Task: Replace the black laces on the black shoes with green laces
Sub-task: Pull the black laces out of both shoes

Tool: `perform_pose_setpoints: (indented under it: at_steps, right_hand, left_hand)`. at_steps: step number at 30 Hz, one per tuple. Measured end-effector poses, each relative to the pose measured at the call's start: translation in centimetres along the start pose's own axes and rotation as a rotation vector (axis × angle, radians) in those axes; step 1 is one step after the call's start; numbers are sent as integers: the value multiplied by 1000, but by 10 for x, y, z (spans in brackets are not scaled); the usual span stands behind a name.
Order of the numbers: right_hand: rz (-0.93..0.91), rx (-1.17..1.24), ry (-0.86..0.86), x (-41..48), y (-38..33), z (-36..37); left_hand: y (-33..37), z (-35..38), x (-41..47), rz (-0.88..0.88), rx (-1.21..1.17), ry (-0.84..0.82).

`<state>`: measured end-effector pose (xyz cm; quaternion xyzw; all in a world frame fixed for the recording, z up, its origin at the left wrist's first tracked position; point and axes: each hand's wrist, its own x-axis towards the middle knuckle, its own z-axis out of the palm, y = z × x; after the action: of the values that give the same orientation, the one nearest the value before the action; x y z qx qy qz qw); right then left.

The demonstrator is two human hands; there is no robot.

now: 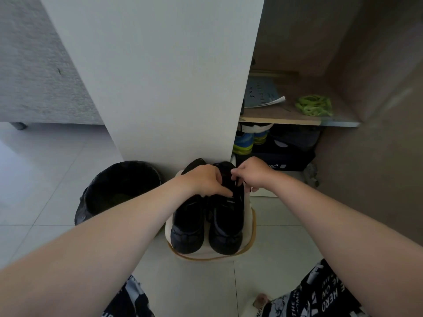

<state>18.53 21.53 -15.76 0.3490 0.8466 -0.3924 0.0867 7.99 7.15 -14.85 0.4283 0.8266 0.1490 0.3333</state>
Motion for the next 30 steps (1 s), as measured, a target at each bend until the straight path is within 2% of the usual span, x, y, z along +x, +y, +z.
perform_pose_setpoints:
  at_steps: [6, 9, 12, 17, 21, 24, 27, 28, 30]
  right_hand:
    - [103, 66, -124, -3, 2, -7]
    - [199, -55, -220, -5, 8, -7]
    - [196, -114, -286, -9, 13, -3]
    - [96, -90, -219, -9, 16, 2]
    - [41, -94, -126, -7, 19, 7]
    - [46, -65, -120, -5, 18, 9]
    - [69, -63, -167, -4, 17, 11]
    - [73, -59, -180, -4, 16, 12]
    - [85, -47, -201, -5, 15, 13]
  left_hand:
    - [4, 8, 5, 3, -10, 12]
    - [5, 13, 8, 26, -3, 22]
    - [11, 14, 11, 28, 8, 47]
    - [18, 25, 23, -114, -95, 110]
    - [21, 24, 20, -114, -77, 85]
    - [15, 22, 21, -165, -112, 132]
    - [6, 17, 24, -109, -1, 236]
    - [7, 14, 21, -52, 20, 293]
    - [7, 8, 15, 172, 0, 358]
